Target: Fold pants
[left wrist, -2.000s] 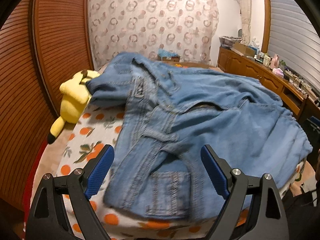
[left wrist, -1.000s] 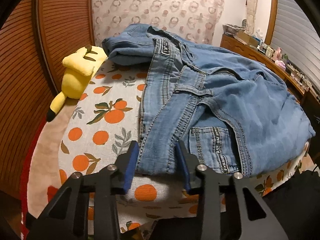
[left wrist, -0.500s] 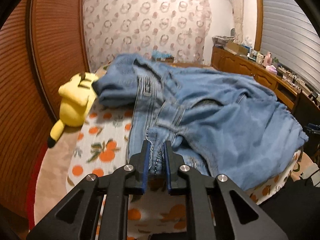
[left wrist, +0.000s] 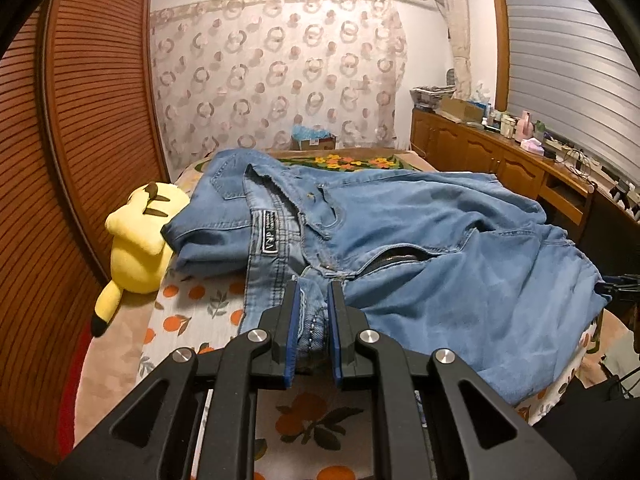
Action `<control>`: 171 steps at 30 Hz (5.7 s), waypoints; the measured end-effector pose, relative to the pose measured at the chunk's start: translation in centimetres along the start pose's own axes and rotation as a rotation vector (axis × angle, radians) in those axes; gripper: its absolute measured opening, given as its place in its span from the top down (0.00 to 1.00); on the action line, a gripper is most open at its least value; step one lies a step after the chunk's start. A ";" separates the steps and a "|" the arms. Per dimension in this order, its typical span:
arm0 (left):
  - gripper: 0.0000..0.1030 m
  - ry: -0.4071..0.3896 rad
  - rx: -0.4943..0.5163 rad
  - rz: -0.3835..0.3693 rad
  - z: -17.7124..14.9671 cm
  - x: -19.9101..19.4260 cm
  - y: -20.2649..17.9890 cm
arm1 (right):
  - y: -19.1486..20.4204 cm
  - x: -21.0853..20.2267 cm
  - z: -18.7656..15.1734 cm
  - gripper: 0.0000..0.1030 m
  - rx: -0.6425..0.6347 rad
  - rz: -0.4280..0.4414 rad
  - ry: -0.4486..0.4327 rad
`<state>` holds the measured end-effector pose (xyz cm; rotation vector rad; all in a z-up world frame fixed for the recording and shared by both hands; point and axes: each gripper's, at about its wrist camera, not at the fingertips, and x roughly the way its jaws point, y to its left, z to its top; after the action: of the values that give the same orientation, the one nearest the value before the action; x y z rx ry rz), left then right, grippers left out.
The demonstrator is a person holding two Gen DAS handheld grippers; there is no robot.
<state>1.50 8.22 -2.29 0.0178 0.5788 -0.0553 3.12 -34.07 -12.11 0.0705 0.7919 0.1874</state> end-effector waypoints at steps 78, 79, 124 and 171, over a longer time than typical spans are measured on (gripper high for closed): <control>0.92 0.159 -0.032 -0.051 -4.9 -1.1 2.9 | 1.8 -2.0 6.1 0.89 -0.036 0.073 -0.224; 0.92 0.135 -0.021 -0.048 -4.1 -1.5 2.8 | 1.7 -2.2 6.2 0.89 -0.036 0.075 -0.231; 0.93 -0.007 -0.044 -0.034 12.9 13.0 4.9 | 1.3 5.8 17.1 0.90 -0.060 0.011 -0.221; 0.40 0.112 -0.022 -0.001 13.7 20.3 7.0 | 6.7 9.5 20.8 0.56 -0.180 0.056 -0.208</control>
<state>26.35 13.82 -1.87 -0.0012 0.6913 -0.0491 23.53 -25.49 -3.29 -0.0573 0.5635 0.2992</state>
